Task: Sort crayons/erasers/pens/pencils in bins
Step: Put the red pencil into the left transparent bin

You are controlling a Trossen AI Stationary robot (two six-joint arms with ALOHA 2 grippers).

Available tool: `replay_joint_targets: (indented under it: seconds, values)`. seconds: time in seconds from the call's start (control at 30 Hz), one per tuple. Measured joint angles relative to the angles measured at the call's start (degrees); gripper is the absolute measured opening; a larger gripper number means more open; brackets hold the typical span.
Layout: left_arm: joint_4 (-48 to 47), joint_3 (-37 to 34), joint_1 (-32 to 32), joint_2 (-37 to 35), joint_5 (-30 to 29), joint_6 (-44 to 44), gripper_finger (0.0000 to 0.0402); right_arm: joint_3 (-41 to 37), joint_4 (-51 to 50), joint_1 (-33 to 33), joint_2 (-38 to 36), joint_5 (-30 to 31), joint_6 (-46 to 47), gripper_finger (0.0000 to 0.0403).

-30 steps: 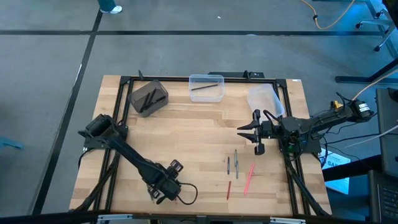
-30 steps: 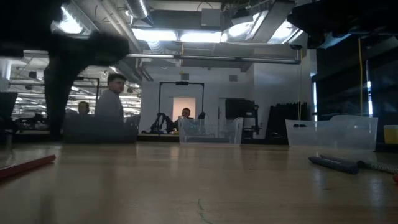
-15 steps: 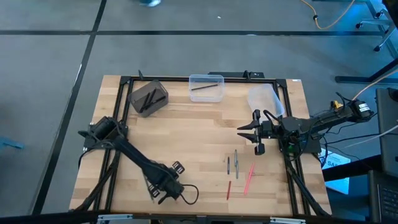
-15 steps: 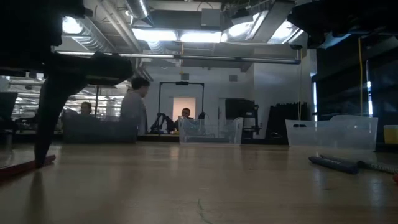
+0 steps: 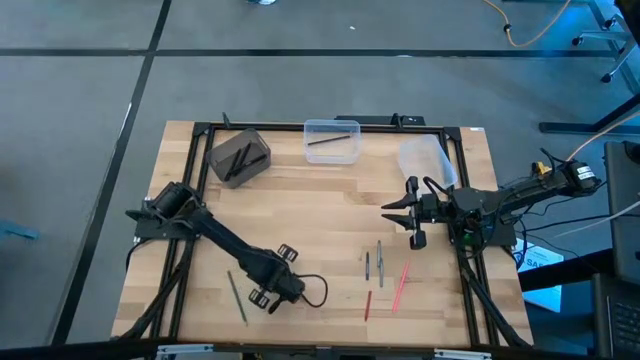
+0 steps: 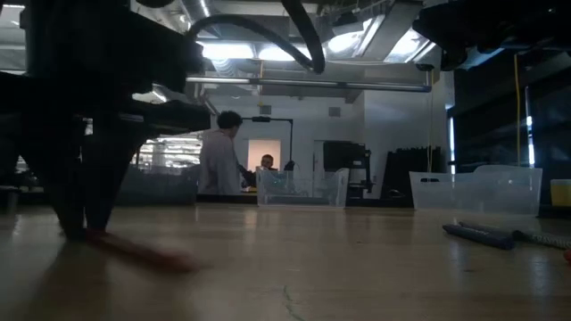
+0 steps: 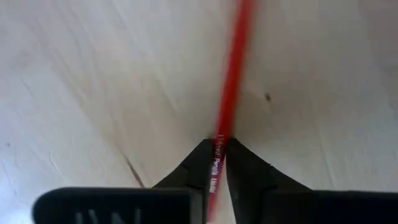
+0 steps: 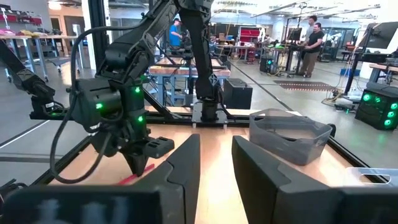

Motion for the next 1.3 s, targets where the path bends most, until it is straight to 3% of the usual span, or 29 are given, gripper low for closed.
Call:
replay_joint_targets:
  seconds: [0.17,0.33,0.73,0.93,1.3]
  values:
    - [0.3,-0.1,0.8,-0.5,0.0,-3.0,0.0007,0.0,0.0,0.0,0.0,0.0,0.1,0.0097]
    - [2.3,-0.2,2.1,-0.9,-0.7,-4.5,0.0005,0.0,0.0,0.0,0.0,0.0,0.3,0.0097]
    - [1.0,-0.3,9.2,-8.7,-18.9,-5.0,0.0002,0.0,-0.2,0.0,0.0,0.0,3.2,0.0097]
    - [3.9,-0.2,20.7,-11.3,-23.9,5.5,0.0002,0.0,-0.1,0.0,0.0,0.0,2.3,0.0097]
    - [28.3,-0.2,46.6,-10.9,-22.5,25.8,0.0002,0.0,-0.5,-0.3,0.0,0.1,-7.4,0.0097]
